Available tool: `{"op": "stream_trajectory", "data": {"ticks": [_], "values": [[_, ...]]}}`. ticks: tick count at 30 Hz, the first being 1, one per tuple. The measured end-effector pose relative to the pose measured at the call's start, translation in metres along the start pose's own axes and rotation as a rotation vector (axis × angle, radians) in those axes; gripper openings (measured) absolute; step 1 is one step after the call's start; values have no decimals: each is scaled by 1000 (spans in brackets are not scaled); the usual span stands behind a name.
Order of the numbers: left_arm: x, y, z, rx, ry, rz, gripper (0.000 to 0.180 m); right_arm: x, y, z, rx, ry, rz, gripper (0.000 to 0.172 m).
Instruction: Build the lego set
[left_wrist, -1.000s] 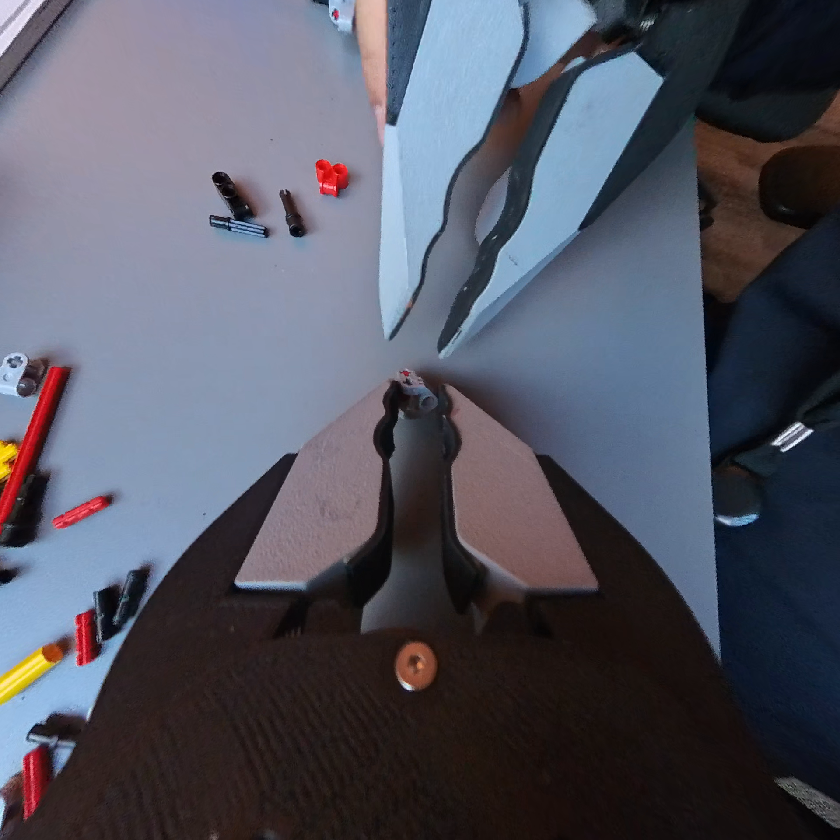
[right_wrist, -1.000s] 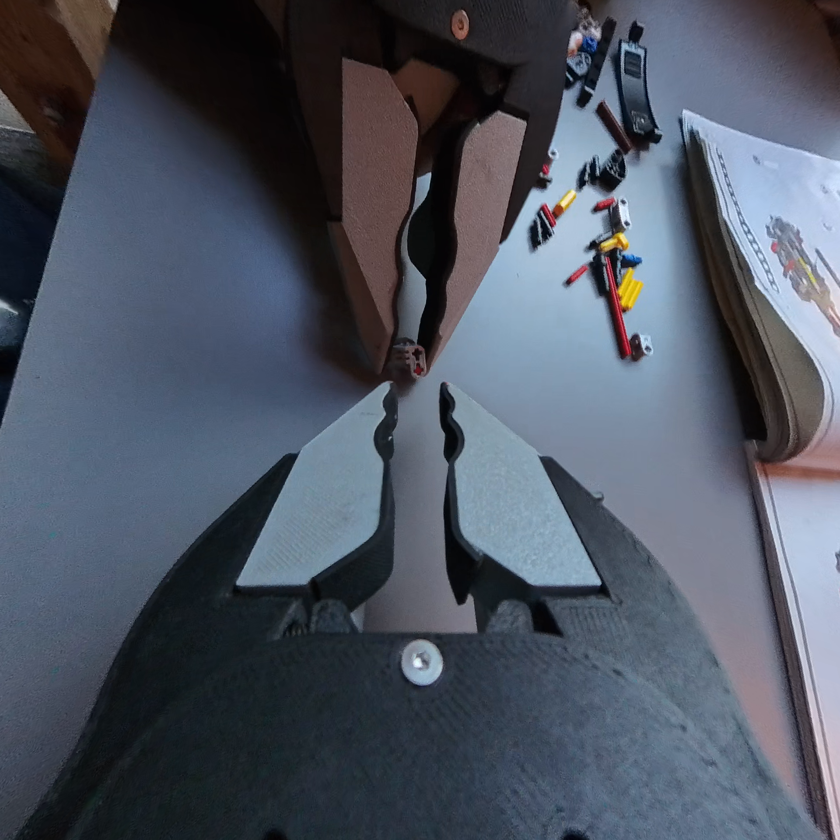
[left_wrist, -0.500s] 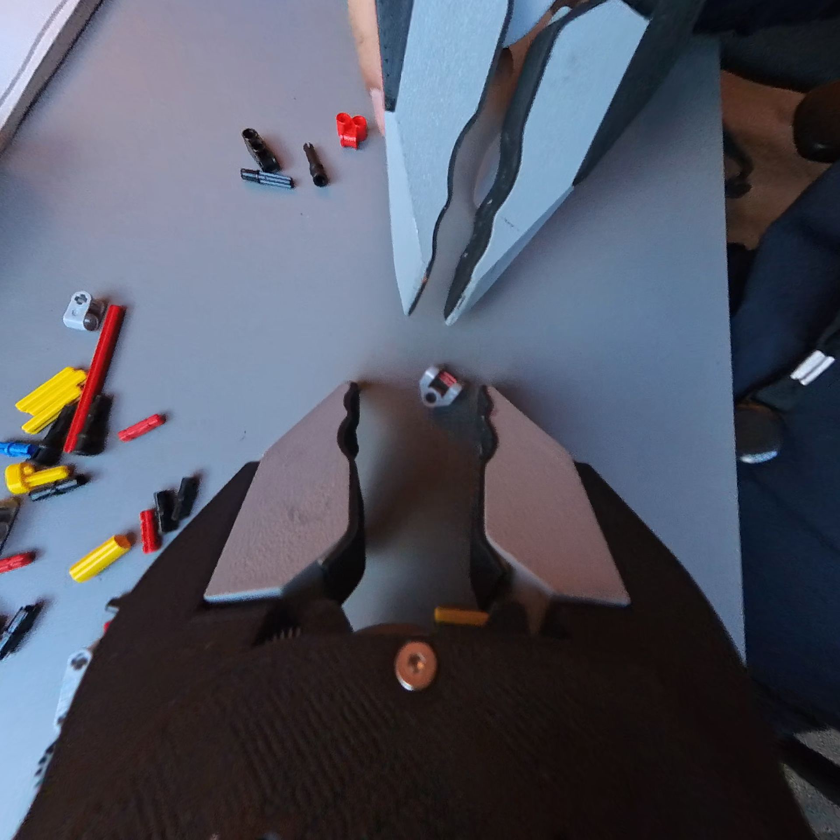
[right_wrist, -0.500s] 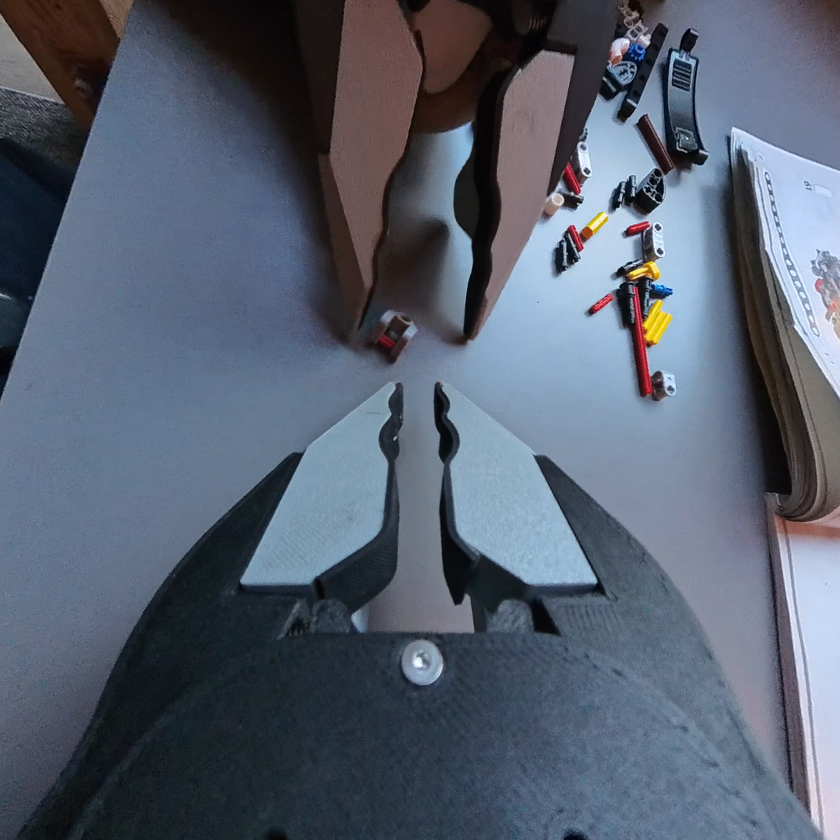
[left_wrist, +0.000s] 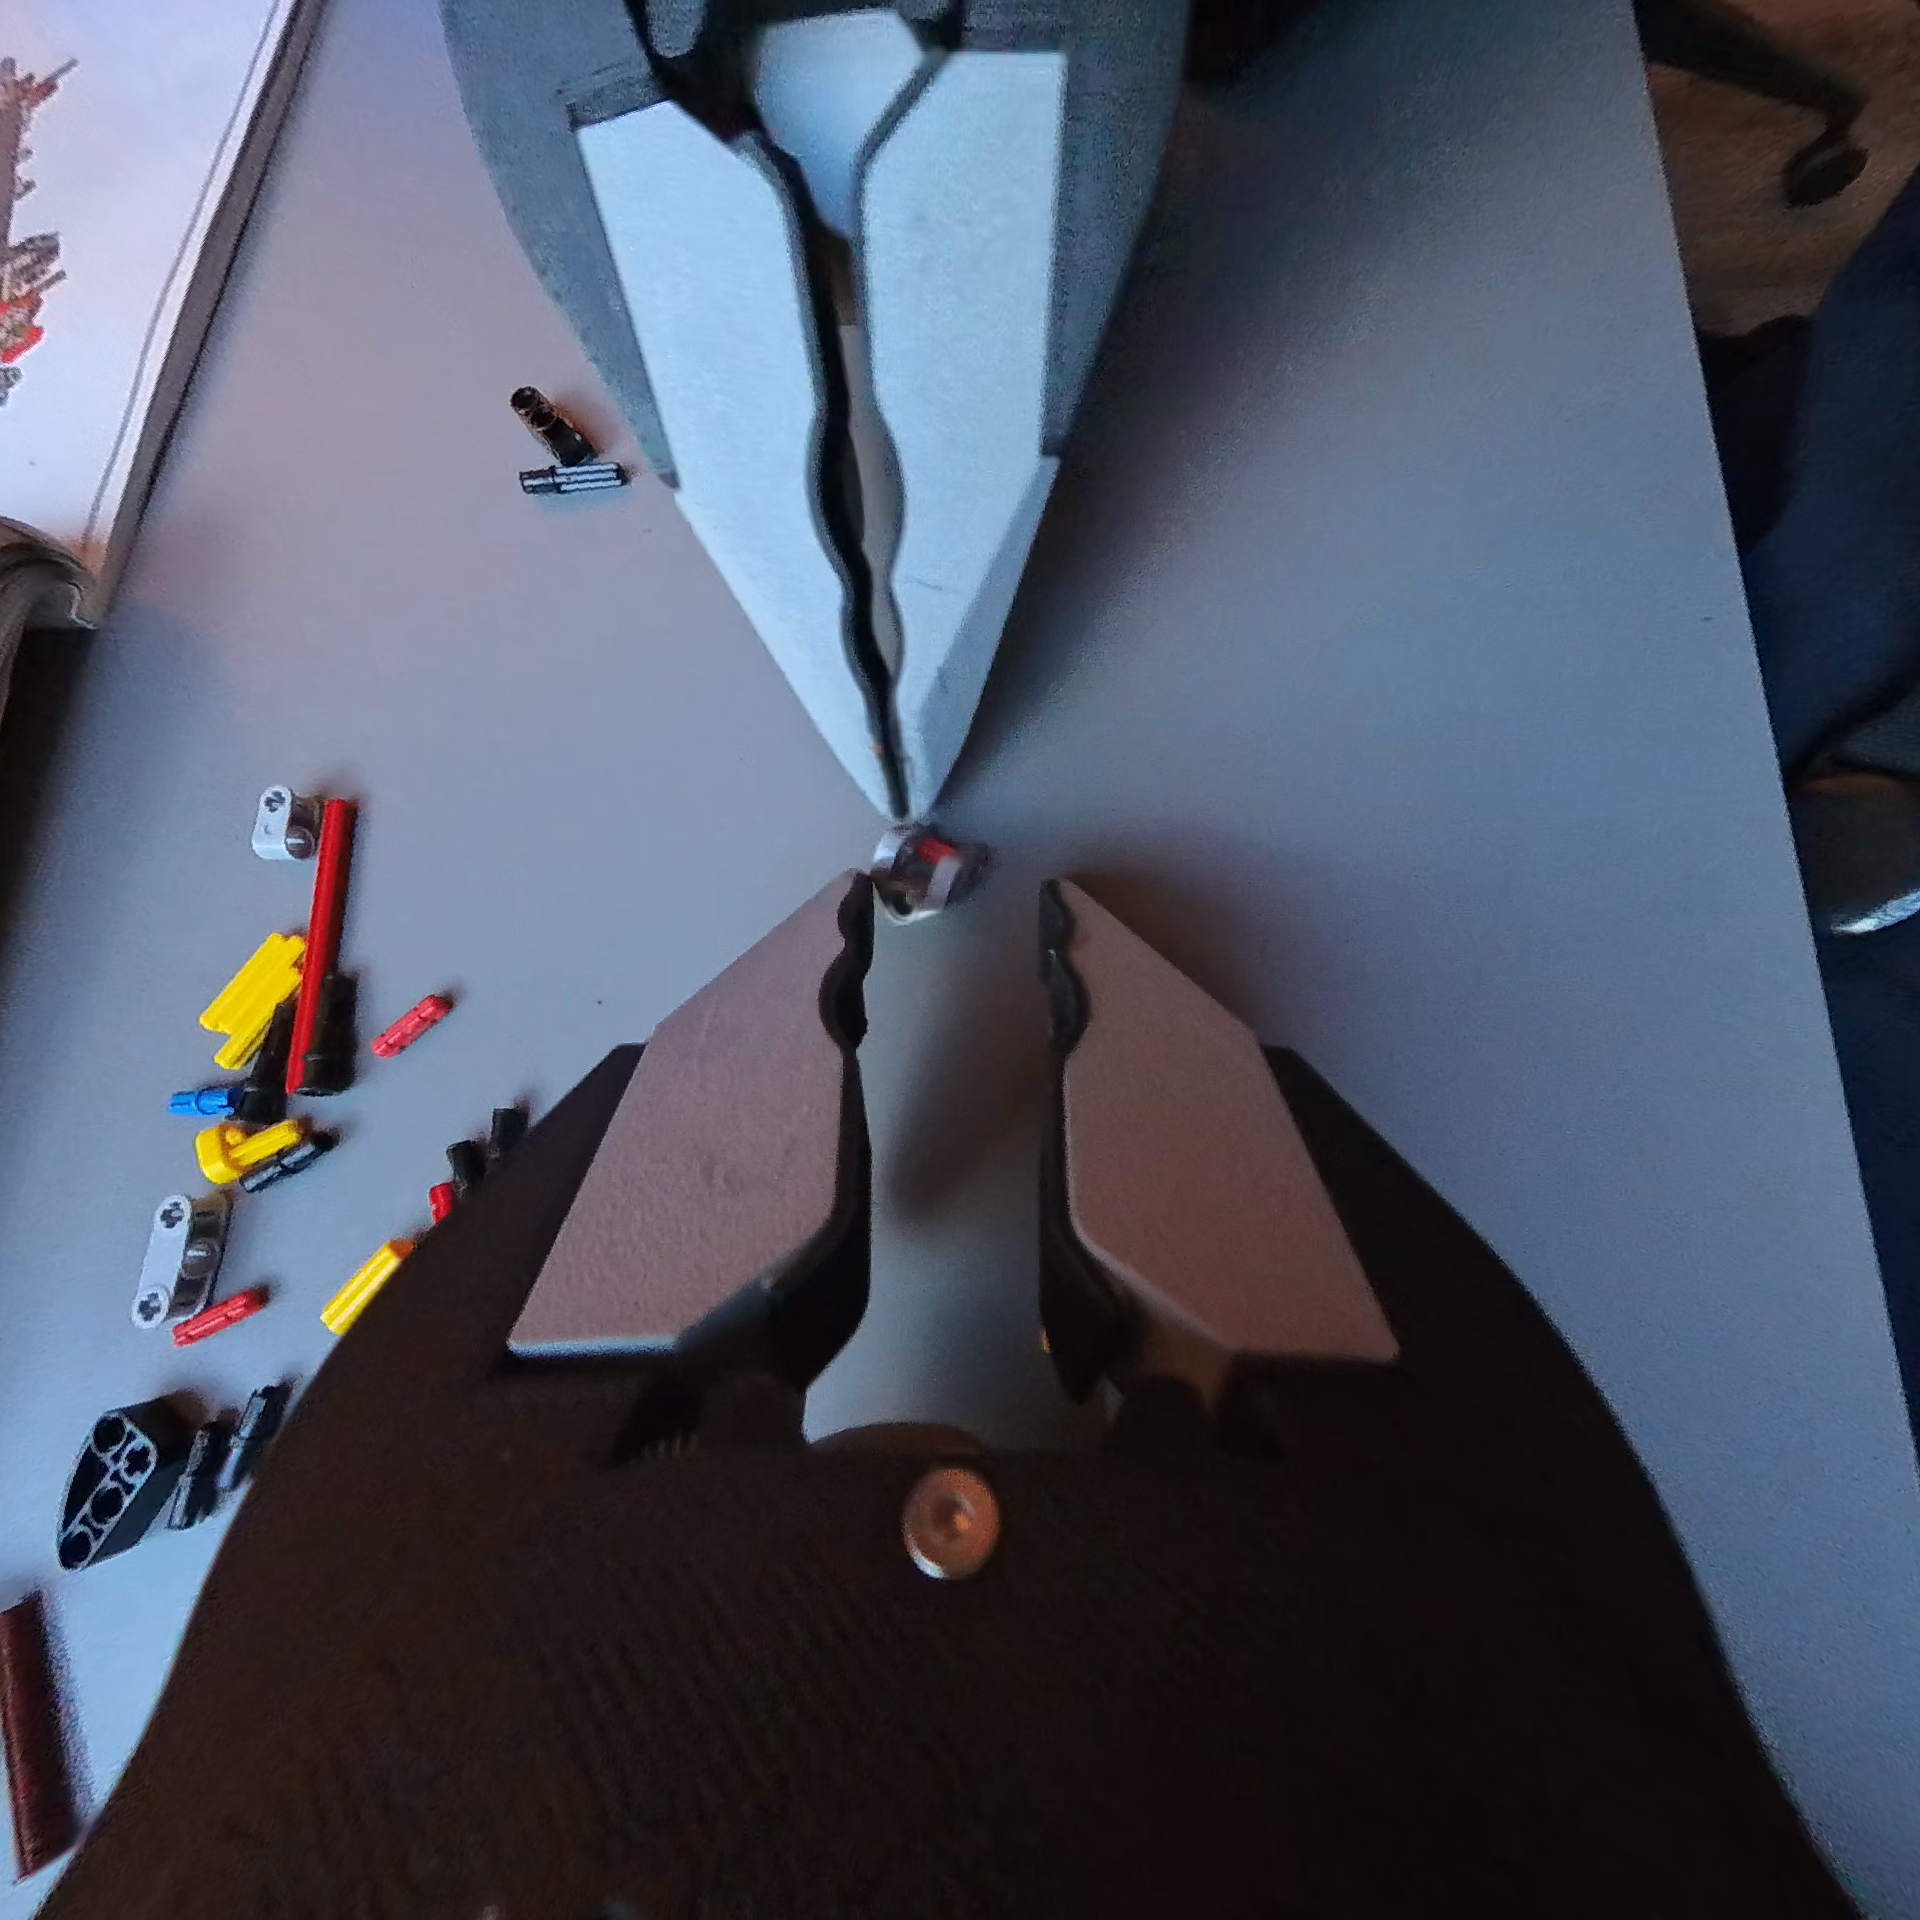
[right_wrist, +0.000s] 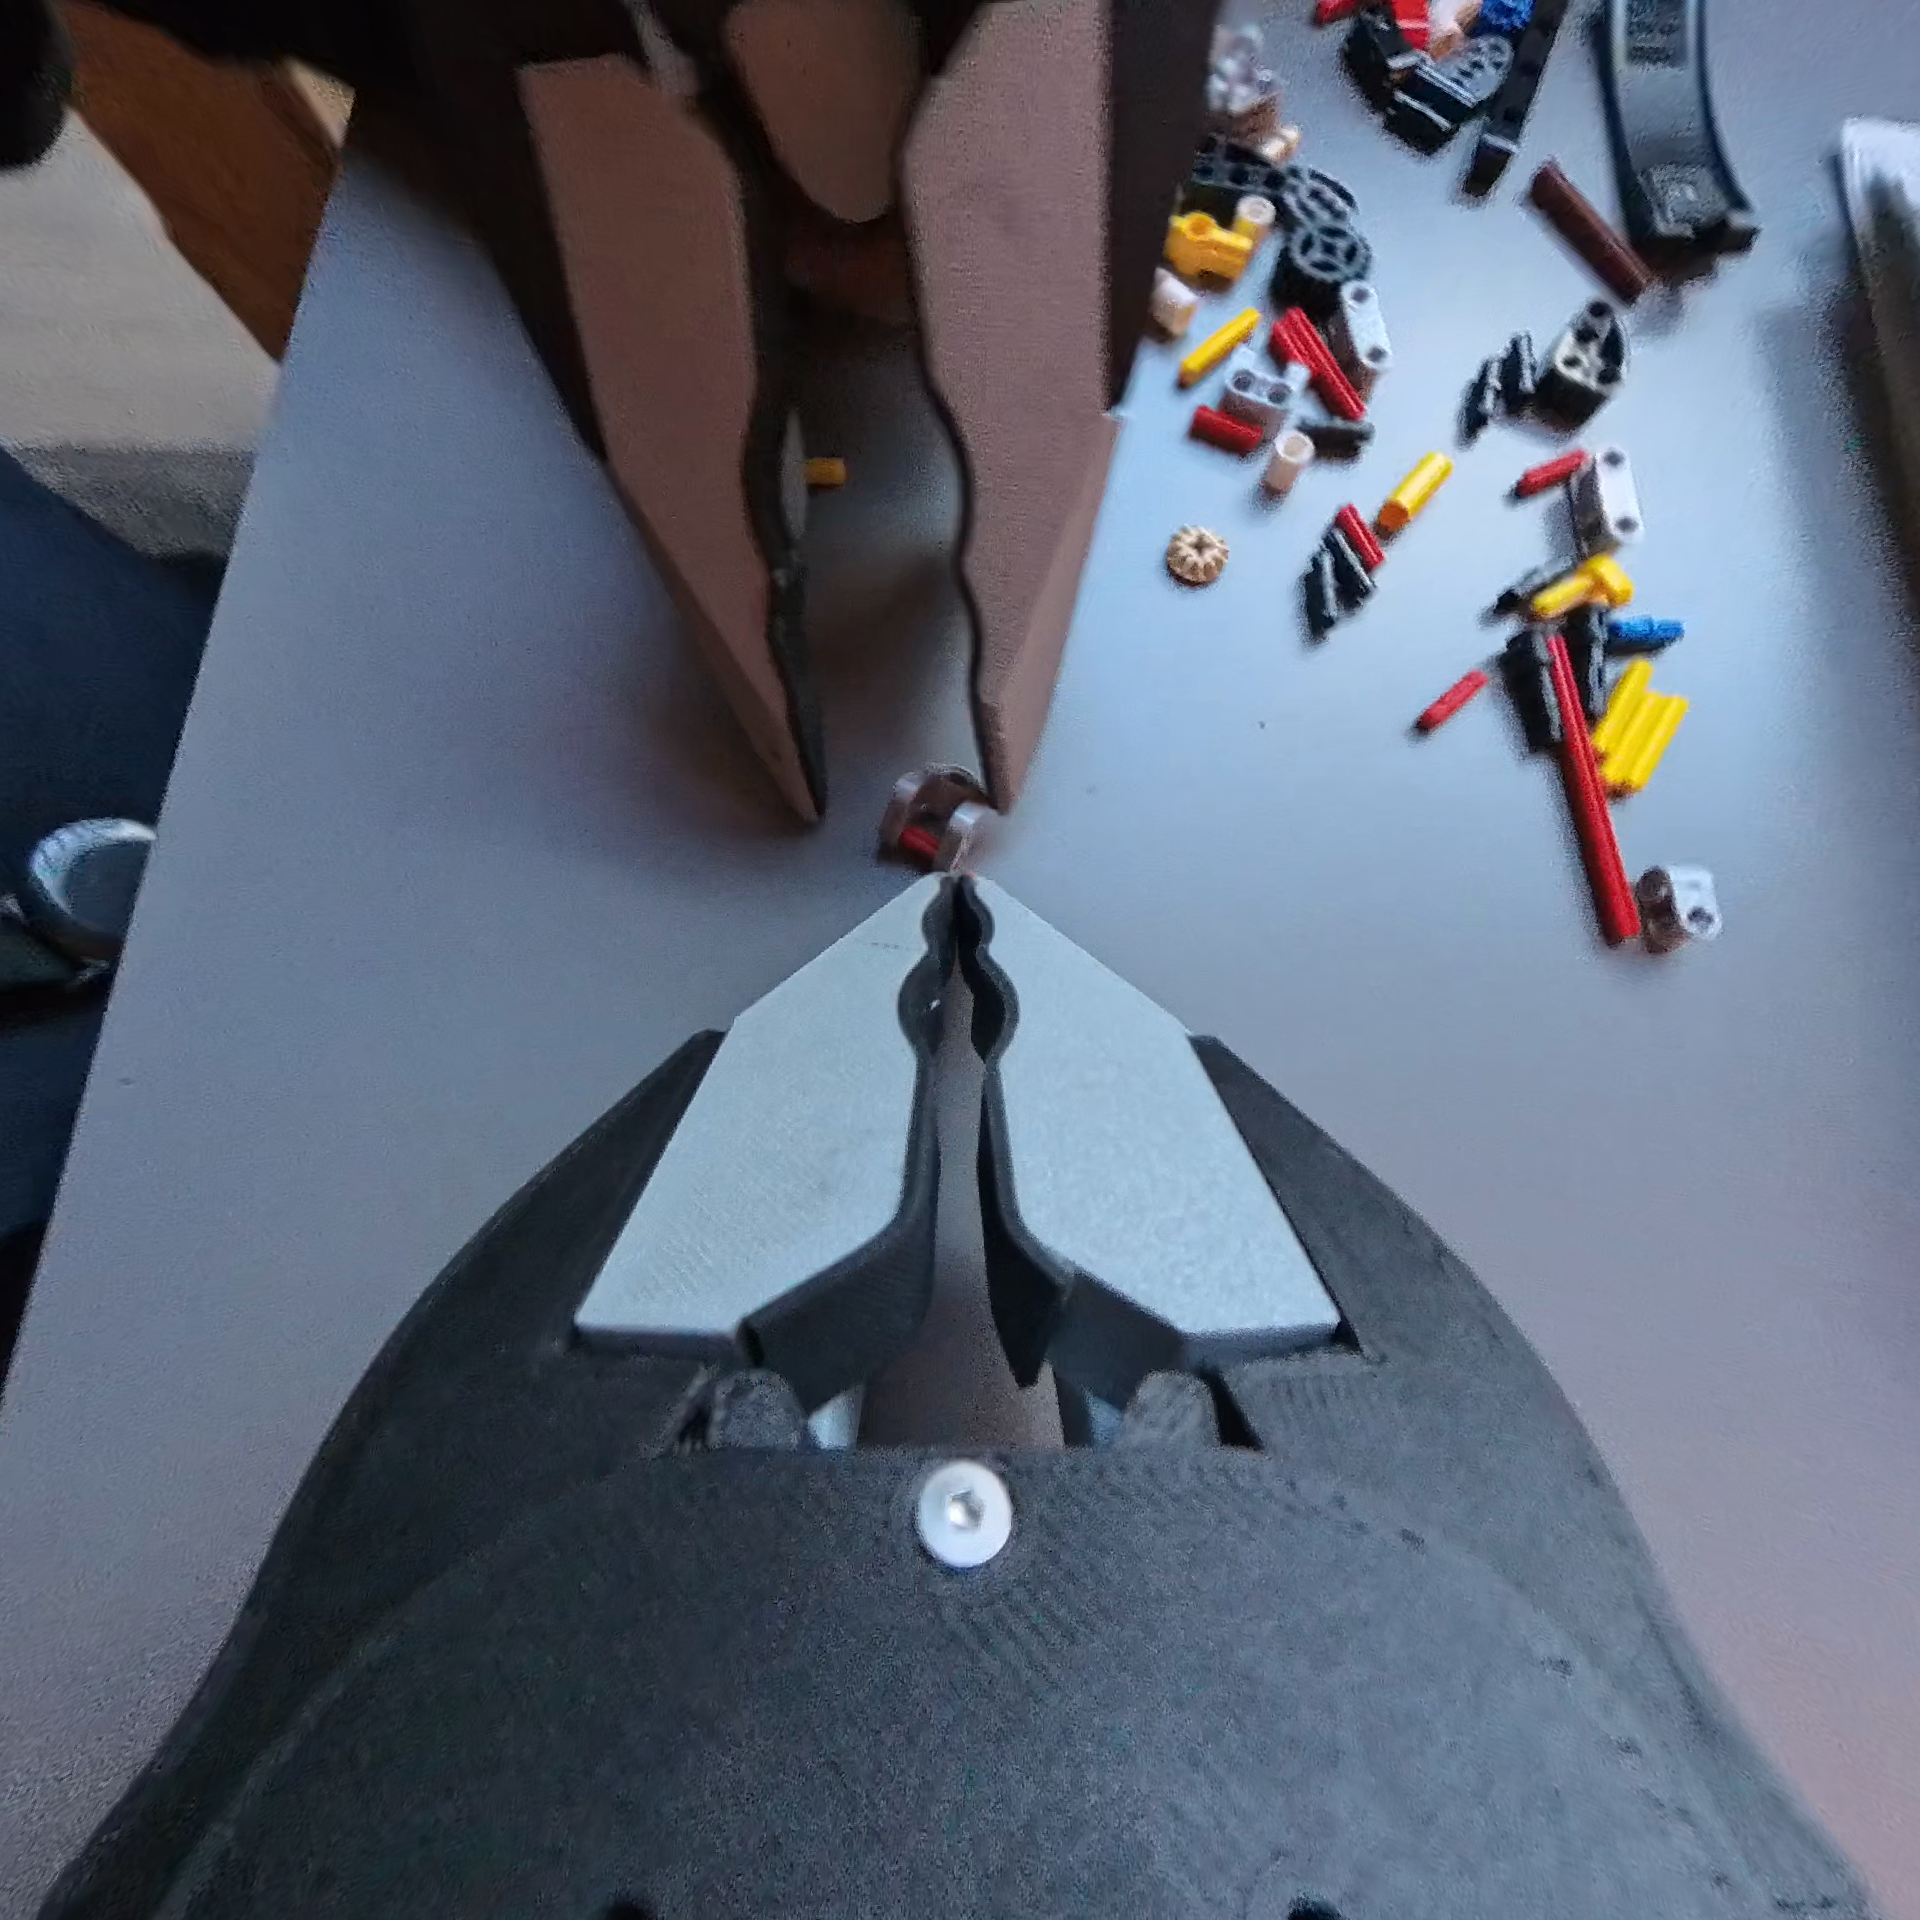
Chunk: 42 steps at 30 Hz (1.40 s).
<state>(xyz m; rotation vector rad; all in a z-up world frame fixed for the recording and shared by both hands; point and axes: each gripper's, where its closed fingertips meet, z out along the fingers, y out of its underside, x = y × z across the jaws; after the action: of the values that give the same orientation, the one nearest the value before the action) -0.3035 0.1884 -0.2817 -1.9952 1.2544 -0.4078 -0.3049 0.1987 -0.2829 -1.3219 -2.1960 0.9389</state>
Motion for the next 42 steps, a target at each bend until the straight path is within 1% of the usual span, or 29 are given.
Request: {"op": "stream_trajectory", "data": {"ticks": [1, 2, 3, 4, 6, 8, 9, 12, 15, 18, 20, 22, 24, 25, 26, 27, 28, 29, 30, 31, 32, 33, 36, 38, 42], "values": [[0, 0, 0, 0, 2, 0, 28, 3, 0, -1, 13, -8, 41, 0], [0, 1, 0, -1, 6, -2, 23, 6, -1, -3, 34, -17, 78, 0], [-1, 2, -1, -7, 3, -7, 13, 6, -4, -5, 61, -39, 109, 0], [-3, 4, 0, -16, -3, -15, 0, 6, -7, -7, 89, -59, 135, 0], [-5, 4, 0, -16, -3, -39, 0, 7, -12, -12, 133, -66, 152, 0], [-7, 4, 1, -16, 2, -65, 0, 6, -13, -16, 140, -57, 138, 0], [-8, 4, 1, -16, -1, -78, 0, 4, -13, -18, 142, -55, 127, 6], [-9, 5, -2, -12, 0, -98, 12, -6, -14, -22, 151, -62, 80, 23], [-3, 0, -6, 29, 20, -63, 22, -8, -11, -20, 124, 2, -5, 27], [-3, 0, -1, 5, 13, -55, 25, -8, -5, -9, 66, 18, -63, 28], [-1, -2, 5, -9, 34, -90, 27, -10, -2, -1, 40, 0, -73, 28], [1, -5, 9, -9, 70, -146, 22, -11, -1, 2, 24, -14, -80, 20], [-2, -6, 10, -6, 77, -199, 19, -7, 0, 1, 14, 0, -81, 17], [-4, -6, 10, -5, 75, -218, 15, -3, 0, 0, 14, 29, -78, 12], [-8, -6, 9, -5, 40, -214, 15, 1, -1, -2, 33, 61, -82, 12], [-12, -9, 8, 14, -14, -166, 15, 5, -4, -5, 61, 99, -94, 12], [-13, -13, 5, 36, -77, -77, 15, 6, -8, -9, 96, 127, -114, 12], [-18, -16, 1, 51, -175, 38, 15, 7, -13, -14, 135, 169, -140, 14], [-23, -18, -5, 54, -288, 165, 15, 10, -17, -20, 169, 226, -174, 12], [-24, -21, -9, 49, -362, 282, 15, 12, -21, -25, 194, 279, -211, 11], [-20, -27, -13, 68, -404, 371, 15, 13, -24, -30, 209, 322, -244, 11], [-17, -34, -16, 107, -432, 427, 15, 13, -28, -34, 225, 354, -272, 11], [-16, -49, -26, 185, -480, 469, 15, 13, -38, -42, 262, 413, -331, 7], [-18, -56, -33, 232, -512, 487, 15, 9, -42, -45, 285, 414, -349, 8], [-21, -58, -38, 245, -544, 490, 15, 2, -46, -49, 320, 400, -364, 10]]}}
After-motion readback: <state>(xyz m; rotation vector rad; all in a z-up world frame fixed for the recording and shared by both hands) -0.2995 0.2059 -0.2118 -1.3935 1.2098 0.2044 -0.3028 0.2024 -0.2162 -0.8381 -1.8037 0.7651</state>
